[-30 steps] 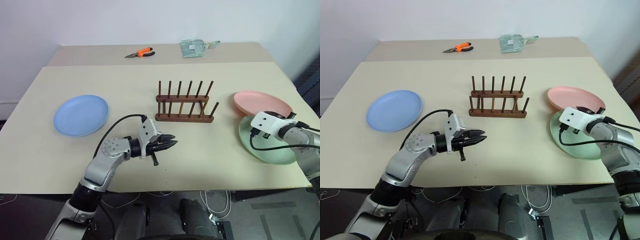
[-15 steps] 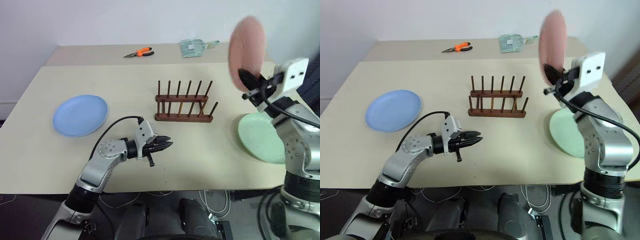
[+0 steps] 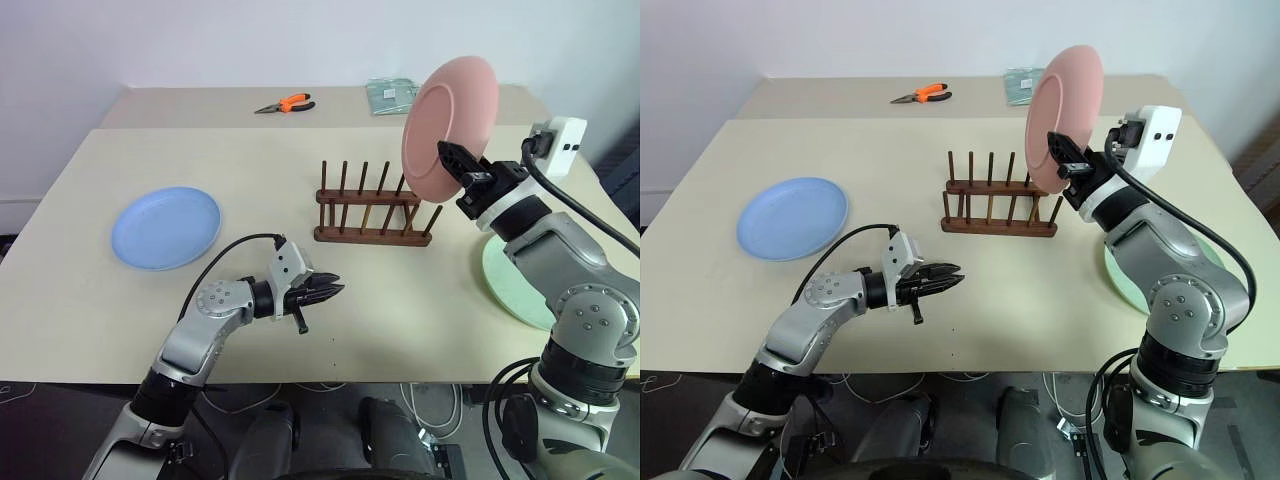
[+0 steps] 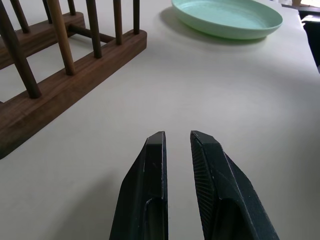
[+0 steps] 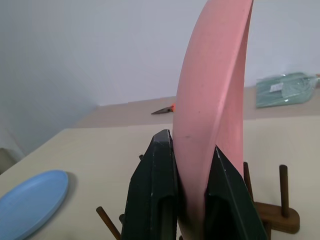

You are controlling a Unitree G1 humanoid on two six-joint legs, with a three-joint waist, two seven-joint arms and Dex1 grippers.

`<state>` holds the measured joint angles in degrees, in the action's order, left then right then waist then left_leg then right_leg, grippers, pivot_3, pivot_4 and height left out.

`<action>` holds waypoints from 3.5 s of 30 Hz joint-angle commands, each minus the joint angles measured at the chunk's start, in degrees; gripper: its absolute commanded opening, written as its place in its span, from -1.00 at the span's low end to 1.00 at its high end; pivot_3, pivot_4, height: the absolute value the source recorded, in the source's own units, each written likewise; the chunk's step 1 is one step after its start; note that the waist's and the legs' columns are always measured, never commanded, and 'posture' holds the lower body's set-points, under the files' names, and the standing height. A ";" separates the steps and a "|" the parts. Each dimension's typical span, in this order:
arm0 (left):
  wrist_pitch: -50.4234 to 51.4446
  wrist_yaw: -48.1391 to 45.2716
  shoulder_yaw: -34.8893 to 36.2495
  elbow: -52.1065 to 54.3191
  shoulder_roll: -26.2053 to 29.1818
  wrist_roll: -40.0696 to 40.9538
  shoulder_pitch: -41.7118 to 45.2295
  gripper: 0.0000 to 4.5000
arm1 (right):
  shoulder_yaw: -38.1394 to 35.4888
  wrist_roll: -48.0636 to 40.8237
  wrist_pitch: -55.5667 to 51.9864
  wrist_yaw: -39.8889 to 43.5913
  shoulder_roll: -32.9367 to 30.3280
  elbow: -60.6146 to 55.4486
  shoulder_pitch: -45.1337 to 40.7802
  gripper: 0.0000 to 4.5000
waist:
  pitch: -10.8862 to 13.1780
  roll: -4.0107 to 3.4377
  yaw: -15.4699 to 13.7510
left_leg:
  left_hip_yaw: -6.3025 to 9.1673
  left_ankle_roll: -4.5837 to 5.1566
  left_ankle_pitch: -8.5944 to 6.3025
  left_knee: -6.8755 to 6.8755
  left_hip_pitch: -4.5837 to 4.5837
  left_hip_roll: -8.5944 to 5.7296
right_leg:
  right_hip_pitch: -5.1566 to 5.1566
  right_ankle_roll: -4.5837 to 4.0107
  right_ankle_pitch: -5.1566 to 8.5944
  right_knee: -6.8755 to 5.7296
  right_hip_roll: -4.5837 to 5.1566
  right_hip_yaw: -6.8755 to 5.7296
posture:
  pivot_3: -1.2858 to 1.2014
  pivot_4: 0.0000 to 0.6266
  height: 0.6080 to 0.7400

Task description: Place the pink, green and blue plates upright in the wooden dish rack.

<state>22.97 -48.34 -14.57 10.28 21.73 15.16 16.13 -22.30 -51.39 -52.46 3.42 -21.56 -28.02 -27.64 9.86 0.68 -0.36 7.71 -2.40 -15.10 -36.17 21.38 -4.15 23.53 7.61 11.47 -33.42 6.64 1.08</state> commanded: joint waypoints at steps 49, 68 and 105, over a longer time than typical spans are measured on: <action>-3.54 -4.50 -2.41 -1.27 -0.14 0.10 2.57 -0.67 | 11.68 37.48 10.38 9.58 -23.90 0.34 35.55 -0.07 | 0.07 -0.06 -0.18 | -0.21 0.12 -0.08 -0.05 0.07 0.01 | -0.05 0.21 0.18 0.24 0.10 0.08 | 0.03 -0.52 1.00; -6.06 -4.67 -0.48 -2.22 -0.38 1.73 2.41 -0.67 | -13.41 12.40 6.48 6.10 -13.39 -4.69 0.02 -0.98 | 0.19 -0.21 -0.30 | -0.10 0.13 -0.07 -0.01 0.04 0.04 | -0.06 0.21 0.15 0.20 0.04 0.00 | 0.03 -0.52 1.00; -3.19 1.20 10.98 -0.89 3.97 3.31 0.49 -0.67 | 7.52 -23.31 12.35 -19.14 9.75 19.33 -16.31 -0.15 | 0.20 -0.34 1.32 | -0.02 0.12 -0.06 0.13 0.04 0.04 | 0.19 0.11 -0.11 -0.04 -0.08 0.03 | 0.03 -0.52 1.00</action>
<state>18.79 -47.25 -3.76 7.08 25.63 17.06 16.00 -14.60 -76.49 -40.88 -16.86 -10.60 -7.54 -41.64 10.06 0.34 0.96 7.69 -2.28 -15.15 -36.04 21.42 -4.11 23.72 7.72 11.36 -33.45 6.56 1.11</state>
